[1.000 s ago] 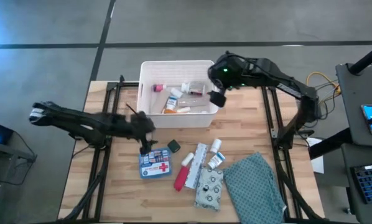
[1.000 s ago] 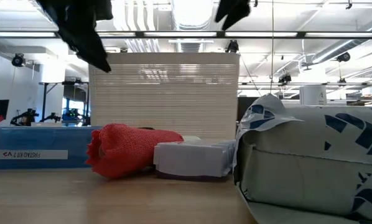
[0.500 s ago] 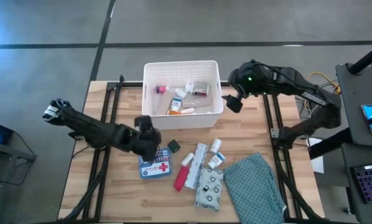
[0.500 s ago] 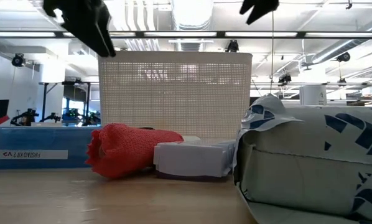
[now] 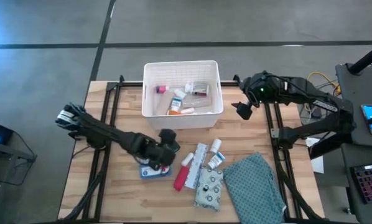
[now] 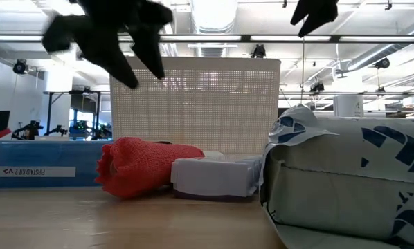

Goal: Pick & place medical supplies in basket/bin
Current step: Put the dark green bandage into the white bin

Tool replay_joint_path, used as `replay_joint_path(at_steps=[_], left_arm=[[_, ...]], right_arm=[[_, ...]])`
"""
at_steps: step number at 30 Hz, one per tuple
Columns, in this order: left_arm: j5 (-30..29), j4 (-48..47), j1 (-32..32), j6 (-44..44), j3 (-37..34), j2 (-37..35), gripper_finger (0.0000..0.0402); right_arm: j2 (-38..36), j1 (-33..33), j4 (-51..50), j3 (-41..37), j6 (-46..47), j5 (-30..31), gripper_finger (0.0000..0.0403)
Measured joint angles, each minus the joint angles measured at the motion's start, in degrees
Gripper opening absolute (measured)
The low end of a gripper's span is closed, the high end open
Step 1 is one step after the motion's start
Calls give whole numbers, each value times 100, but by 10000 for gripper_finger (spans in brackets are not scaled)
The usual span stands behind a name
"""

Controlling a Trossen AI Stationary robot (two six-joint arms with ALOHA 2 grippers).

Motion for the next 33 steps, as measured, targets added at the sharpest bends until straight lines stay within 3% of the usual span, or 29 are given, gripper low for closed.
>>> replay_joint_path(at_steps=[10,33], left_arm=[[61,364,430,311,9,925,237],[1776,465,1264,147,-24,1340,237]], right_arm=[[-141,359,247,-227,197,175,384],[-143,379,241,-241,223,293,384]])
